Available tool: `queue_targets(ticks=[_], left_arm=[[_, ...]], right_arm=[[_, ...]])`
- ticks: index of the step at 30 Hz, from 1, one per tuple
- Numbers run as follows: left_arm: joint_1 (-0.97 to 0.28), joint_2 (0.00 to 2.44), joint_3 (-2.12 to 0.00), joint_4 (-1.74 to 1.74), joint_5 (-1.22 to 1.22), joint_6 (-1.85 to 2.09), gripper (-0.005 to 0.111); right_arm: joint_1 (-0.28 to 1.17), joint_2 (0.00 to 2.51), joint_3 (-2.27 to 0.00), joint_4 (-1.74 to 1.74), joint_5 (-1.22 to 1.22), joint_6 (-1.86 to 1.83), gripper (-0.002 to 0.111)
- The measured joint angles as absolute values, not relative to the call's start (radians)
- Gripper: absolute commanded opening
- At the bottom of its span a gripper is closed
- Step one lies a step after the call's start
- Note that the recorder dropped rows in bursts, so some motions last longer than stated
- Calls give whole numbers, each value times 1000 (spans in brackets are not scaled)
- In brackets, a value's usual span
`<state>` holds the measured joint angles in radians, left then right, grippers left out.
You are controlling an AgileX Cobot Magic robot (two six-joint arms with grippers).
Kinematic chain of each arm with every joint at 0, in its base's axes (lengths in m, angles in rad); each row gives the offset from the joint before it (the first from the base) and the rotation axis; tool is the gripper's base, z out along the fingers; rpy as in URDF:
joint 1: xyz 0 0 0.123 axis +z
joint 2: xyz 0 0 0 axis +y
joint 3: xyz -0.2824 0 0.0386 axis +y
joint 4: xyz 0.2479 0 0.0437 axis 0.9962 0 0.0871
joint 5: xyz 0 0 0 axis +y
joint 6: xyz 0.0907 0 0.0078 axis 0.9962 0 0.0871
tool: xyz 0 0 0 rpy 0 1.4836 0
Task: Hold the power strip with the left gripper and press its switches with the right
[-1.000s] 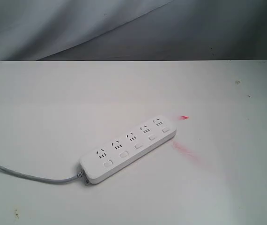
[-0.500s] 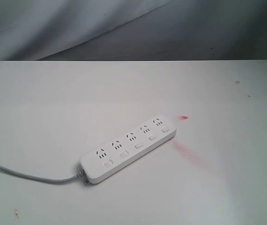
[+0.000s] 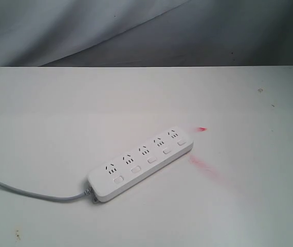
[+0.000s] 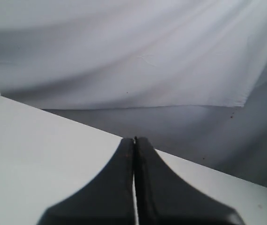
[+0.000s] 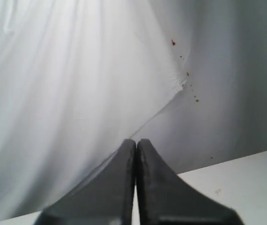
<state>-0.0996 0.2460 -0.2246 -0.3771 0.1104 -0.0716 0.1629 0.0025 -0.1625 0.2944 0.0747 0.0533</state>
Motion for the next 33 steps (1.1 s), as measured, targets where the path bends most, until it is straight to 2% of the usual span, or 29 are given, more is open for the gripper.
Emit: queue_targets(ticks=[4,10,14,20,27,33], left_arm=[[-100,440,-422,-386,265,-69,0],[-100,726,-702,-418,538,19,0],[-100,867,-816,-521,645,115,0],[-100,999,-869,-677,703,323,0],[-100,1111,-873,-804,726,592,0],[-171,1230,-873,-882,732,888,0]], right_arm=[[163,65,-290,305,185,54,0],[175,291,-489,309,342,-41,0],[206,472,-637,334,432,-123,0],[256,731,-833,382,574,-209,0],[288,980,-963,412,658,-247,0],[321,1190,-1049,414,735,-298,0]])
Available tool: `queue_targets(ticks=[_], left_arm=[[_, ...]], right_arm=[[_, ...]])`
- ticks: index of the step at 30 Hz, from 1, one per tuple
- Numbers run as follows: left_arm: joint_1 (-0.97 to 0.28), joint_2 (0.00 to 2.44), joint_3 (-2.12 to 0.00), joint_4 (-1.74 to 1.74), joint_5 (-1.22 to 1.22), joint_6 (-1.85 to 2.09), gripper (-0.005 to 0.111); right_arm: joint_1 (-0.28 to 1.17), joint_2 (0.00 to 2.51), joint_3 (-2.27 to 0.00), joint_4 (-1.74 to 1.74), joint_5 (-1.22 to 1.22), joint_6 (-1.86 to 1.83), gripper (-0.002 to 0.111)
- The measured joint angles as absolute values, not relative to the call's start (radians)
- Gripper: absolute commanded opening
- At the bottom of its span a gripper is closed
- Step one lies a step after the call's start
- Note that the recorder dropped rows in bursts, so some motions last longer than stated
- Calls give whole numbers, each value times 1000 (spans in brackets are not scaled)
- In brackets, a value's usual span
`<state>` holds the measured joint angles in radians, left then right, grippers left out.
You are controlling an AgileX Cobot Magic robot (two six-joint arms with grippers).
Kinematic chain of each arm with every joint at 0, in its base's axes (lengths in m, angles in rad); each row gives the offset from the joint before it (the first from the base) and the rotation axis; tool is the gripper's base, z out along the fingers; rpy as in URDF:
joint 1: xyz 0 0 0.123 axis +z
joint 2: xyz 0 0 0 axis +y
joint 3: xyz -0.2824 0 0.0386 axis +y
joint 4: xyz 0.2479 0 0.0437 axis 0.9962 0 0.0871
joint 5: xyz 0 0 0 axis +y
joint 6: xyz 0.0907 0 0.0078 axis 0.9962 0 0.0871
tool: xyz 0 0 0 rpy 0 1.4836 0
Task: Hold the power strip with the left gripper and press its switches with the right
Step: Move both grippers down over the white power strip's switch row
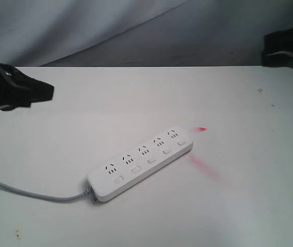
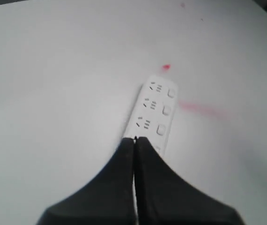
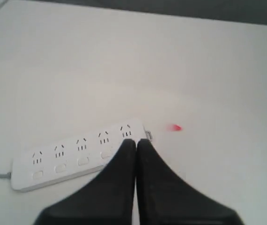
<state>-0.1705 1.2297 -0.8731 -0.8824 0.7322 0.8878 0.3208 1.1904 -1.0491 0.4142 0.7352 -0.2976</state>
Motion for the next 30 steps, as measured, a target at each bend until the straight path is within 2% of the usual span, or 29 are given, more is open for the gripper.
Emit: queue_targets(ticks=[8,15,21,30], left_arm=[[-360,1437,-888,-763,663,1086,0],[-461,1661,-1061,-555,753,1084,0],[-574,1778,-1069,-334,733,1041,0],[-592,1876,-1069,-257,663,1000,0]], right_arm=[[412,1466,-1182,415,766,-329,0],[418,1777,-1385,413,882,-348,0],[418,1913,-1436,420,897,-380,0],[422,1980,-1437,455,910,-408,0]])
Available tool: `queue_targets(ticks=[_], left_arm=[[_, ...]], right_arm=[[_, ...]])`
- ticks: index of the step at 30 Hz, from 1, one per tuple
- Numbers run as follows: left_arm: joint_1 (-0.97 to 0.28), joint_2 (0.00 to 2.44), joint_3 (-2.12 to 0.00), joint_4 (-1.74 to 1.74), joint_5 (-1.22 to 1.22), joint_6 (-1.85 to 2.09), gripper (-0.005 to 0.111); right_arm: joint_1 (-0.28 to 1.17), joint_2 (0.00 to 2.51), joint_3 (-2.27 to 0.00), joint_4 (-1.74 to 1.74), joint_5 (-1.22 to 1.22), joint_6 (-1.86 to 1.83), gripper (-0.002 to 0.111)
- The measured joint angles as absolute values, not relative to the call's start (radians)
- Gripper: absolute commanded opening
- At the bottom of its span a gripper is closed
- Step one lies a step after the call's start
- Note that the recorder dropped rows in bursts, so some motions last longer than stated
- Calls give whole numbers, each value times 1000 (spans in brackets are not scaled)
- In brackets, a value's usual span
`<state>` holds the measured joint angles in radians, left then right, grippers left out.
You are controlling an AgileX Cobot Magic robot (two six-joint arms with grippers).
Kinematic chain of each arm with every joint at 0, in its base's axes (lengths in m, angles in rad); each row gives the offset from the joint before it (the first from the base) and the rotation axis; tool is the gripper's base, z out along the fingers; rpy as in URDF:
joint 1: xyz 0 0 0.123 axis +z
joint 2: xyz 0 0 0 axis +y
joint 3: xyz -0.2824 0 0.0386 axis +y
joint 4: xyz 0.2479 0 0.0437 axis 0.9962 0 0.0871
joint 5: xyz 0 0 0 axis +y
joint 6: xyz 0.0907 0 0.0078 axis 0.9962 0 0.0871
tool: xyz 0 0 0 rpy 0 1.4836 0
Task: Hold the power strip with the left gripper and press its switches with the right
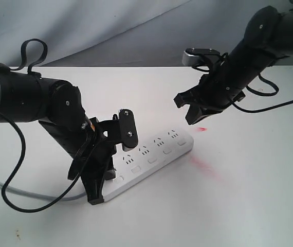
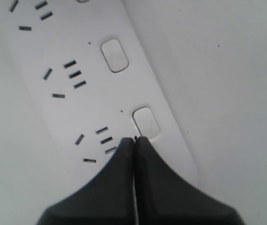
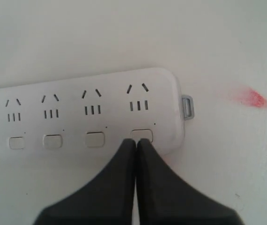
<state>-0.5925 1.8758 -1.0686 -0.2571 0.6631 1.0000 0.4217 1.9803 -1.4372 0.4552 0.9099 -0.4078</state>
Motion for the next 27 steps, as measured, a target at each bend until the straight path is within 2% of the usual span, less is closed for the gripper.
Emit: queue_targets(ticks=[10,27], left_arm=[[-592,1876,-1069,-257,660,982,0],[-592,1876,-1069,-257,660,980,0]], right_arm=[[518,1988,-1437,254,875,-273,0],[546,2055,-1437,233,861,-251,0]])
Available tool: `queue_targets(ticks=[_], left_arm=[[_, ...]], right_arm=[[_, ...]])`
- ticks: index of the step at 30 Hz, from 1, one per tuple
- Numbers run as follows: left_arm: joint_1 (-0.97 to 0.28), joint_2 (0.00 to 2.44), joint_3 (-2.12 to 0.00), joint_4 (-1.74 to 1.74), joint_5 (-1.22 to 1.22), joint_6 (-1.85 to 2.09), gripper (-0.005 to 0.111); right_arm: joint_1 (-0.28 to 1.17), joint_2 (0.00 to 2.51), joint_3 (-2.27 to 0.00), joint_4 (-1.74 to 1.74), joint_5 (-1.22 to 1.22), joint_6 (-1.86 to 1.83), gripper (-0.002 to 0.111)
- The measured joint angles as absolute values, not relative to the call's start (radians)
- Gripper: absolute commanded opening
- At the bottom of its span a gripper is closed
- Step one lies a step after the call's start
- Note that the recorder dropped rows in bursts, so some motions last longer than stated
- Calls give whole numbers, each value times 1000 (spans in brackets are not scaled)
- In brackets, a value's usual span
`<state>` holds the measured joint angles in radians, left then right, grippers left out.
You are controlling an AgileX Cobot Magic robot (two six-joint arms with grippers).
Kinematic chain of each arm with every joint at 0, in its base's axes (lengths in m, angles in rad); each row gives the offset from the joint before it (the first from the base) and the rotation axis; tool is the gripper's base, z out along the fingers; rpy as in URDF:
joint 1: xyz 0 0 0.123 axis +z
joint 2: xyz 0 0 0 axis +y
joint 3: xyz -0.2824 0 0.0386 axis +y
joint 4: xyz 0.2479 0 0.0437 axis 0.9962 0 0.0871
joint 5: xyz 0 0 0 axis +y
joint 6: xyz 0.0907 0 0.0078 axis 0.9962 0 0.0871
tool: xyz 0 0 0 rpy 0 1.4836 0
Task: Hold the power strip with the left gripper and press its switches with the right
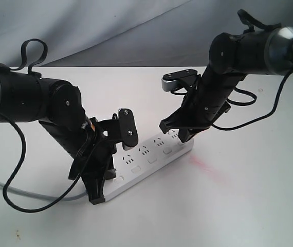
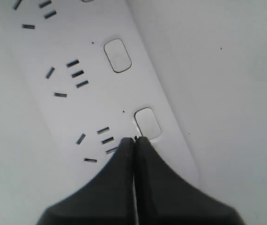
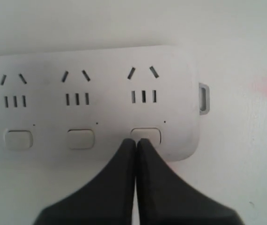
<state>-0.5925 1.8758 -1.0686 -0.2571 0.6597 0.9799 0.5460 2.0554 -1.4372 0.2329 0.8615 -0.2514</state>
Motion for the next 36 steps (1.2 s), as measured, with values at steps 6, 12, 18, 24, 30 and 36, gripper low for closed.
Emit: queue_targets(ticks=[6,12,18,24,30,36], left_arm=[[-592,1876,-1069,-257,660,978,0],[-592,1876,-1069,-257,660,968,0],[-592,1876,-1069,-257,660,961,0],[-592,1876,-1069,-257,660,961,0],[-592,1876,-1069,-257,660,961,0],[-592,1876,-1069,-257,660,959,0]], right_arm=[[546,2069,-1437,233,850,-251,0],[546,2069,-1437,233,814,-251,0],[546,2069,-1437,233,808,-251,0],[546,2090,-1439,233,812,-251,0],[546,2118,-1451,232,815,-251,0],[546,2127,-1459,228,823,-251,0]])
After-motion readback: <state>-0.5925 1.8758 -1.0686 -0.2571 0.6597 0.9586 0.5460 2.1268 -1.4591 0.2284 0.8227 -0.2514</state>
